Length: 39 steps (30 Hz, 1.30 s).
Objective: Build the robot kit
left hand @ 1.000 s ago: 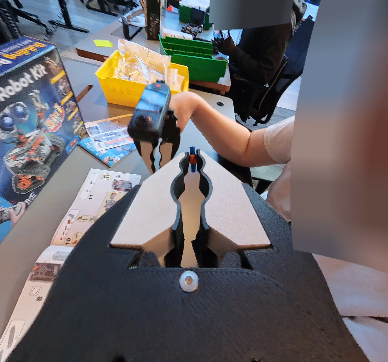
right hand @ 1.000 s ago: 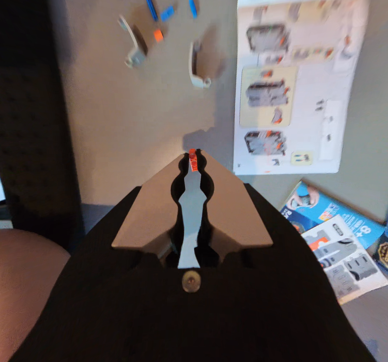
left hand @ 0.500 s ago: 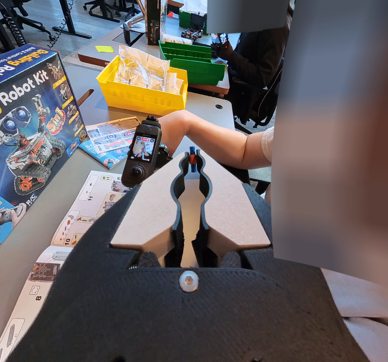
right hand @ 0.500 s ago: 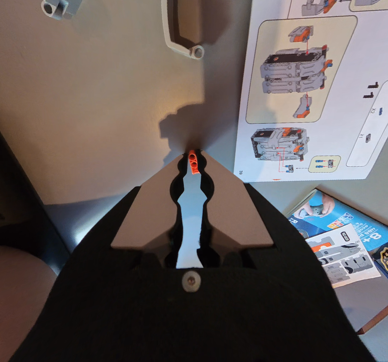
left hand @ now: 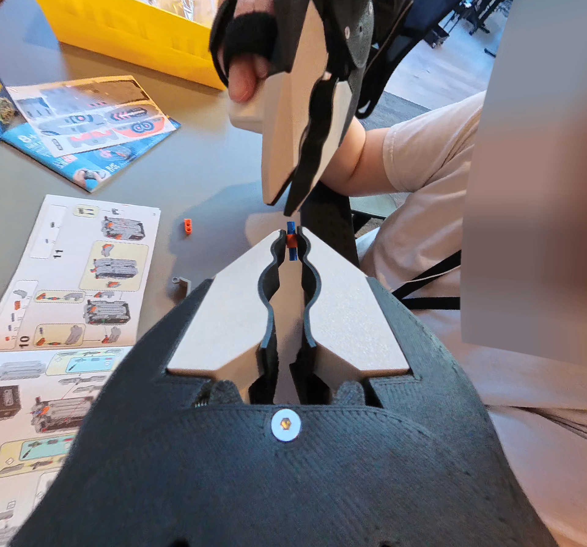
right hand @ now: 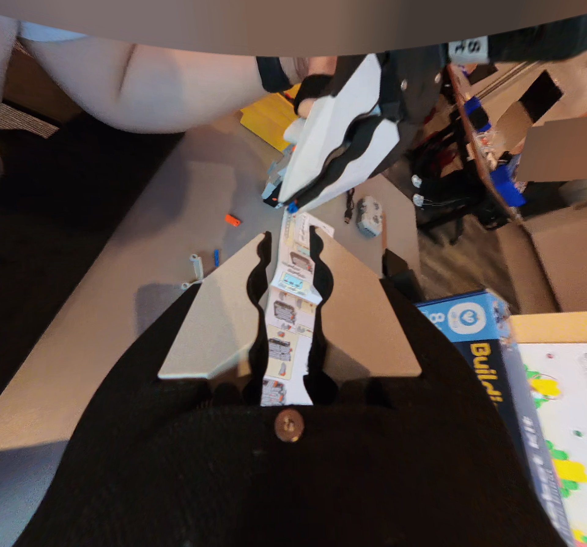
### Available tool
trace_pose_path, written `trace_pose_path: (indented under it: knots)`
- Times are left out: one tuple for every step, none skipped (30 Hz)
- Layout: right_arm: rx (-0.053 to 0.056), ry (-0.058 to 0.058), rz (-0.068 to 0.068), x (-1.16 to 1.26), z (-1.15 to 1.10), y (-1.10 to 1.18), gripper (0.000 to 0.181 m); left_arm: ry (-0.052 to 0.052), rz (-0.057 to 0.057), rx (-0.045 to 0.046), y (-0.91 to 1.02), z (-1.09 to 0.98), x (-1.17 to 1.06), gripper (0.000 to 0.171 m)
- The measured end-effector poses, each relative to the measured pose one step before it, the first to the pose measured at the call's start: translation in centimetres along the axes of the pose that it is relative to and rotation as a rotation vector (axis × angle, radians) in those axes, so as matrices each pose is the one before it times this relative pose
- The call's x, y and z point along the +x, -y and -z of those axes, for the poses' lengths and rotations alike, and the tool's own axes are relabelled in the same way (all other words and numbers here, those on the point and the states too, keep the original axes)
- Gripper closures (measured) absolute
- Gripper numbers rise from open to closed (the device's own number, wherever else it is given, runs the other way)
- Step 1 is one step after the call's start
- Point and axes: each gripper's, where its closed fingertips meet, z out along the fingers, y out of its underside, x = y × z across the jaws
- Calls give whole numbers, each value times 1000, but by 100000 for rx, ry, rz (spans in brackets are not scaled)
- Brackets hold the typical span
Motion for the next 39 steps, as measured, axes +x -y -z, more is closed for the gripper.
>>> trace_pose_path:
  knots:
    - [-879,-2475,2178,220,0,298,161,-1467,254,-1214,-117,-275,218,166]
    - [44,-637,2047,-62,-25,234,163,-970,-142,-935,-96,-232,158,166]
    - [565,1538,1267,-343,-17,196,168,-469,-340,-753,-60,-166,83,166]
    - [1121,1640,204,-282,-25,235,169,-490,-106,-19,52,-87,68,167]
    - [1451,1827,-395,-259,-28,242,171,-713,187,516,113,-34,78,167]
    - [1172,871,-21,-122,-44,169,173,-593,236,446,80,-16,43,167]
    - [1293,76,87,16,-37,190,173,-354,258,-4,-22,0,7,167]
    - [586,526,-133,-49,-78,89,173,-280,34,-250,-51,-10,4,166]
    - [-649,-114,97,36,-126,-100,173,-764,-151,335,52,6,99,166]
    - [-766,-102,511,15,-131,-107,174,-1165,-37,452,73,7,146,166]
    - [-299,522,118,-84,-86,-46,177,-136,99,-426,-66,4,-32,166]
    - [-423,341,-756,-5,-28,-64,177,-99,168,318,26,24,-47,166]
    - [-76,-286,-990,132,42,-46,177,-27,110,1305,214,103,-83,166]
    - [590,-1893,-215,377,172,42,177,164,-270,3174,529,264,-117,166]
    - [1297,-3941,426,681,314,134,177,-76,-1071,5335,863,455,-51,166]
    - [1890,-4166,506,738,433,230,177,-395,-1842,6904,1076,603,40,164]
    - [2151,-4769,412,827,489,294,178,-514,-2265,8096,1249,677,91,161]
    - [2149,-5362,545,918,513,340,178,65,-2465,8294,1279,649,59,158]
    - [2247,-4533,712,766,479,424,178,916,-2416,7694,1191,554,-62,155]
    - [2177,-3865,868,627,424,470,178,1668,-1891,6065,945,349,-190,151]
    - [1645,-4077,1092,646,366,435,178,1504,-1351,3797,642,117,-182,146]
    - [1244,-2428,1196,358,265,378,178,479,-812,2481,433,-92,-25,141]
    - [539,-1648,972,226,186,260,178,-1076,-54,1014,167,-261,220,136]
    - [-253,-2544,959,361,101,117,178,-1998,516,-455,-54,-360,326,136]
    - [-464,-1730,865,236,57,41,178,-722,386,-717,-86,-392,117,137]
    - [-370,-776,588,102,33,20,178,211,-540,-413,-33,-386,5,140]
    - [-399,-1267,575,166,22,6,178,-227,-1155,-207,-6,-331,109,145]
    - [-3,-1507,936,192,39,37,178,-314,-1278,356,85,-276,112,151]
    - [341,-221,429,15,42,69,178,457,-1185,260,65,-235,-4,155]
    - [-20,-926,66,147,38,43,178,708,-1194,-381,-43,-180,-41,159]
    - [250,-1393,523,217,74,82,178,1080,-1067,-744,-116,-147,-108,161]
    - [305,132,141,-5,55,69,178,818,-721,-157,-9,-97,-67,160]
    - [-393,-410,73,79,32,-59,178,160,-609,325,68,-67,33,162]
    - [135,-1078,721,143,23,-4,178,-78,-804,463,85,-38,62,165]
    - [122,-47,254,-7,-8,-8,178,265,-426,589,103,-44,-11,165]
    - [-419,206,-89,-33,-47,-79,178,336,-311,-202,-35,-59,-27,165]
    - [-327,-528,745,32,-52,-56,178,646,-673,-554,-79,-63,-61,166]
    - [-254,-50,603,-48,-43,-42,178,622,-759,-276,-54,-37,-43,166]
    - [-376,-151,70,17,-18,-58,178,853,-857,124,45,5,-99,166]
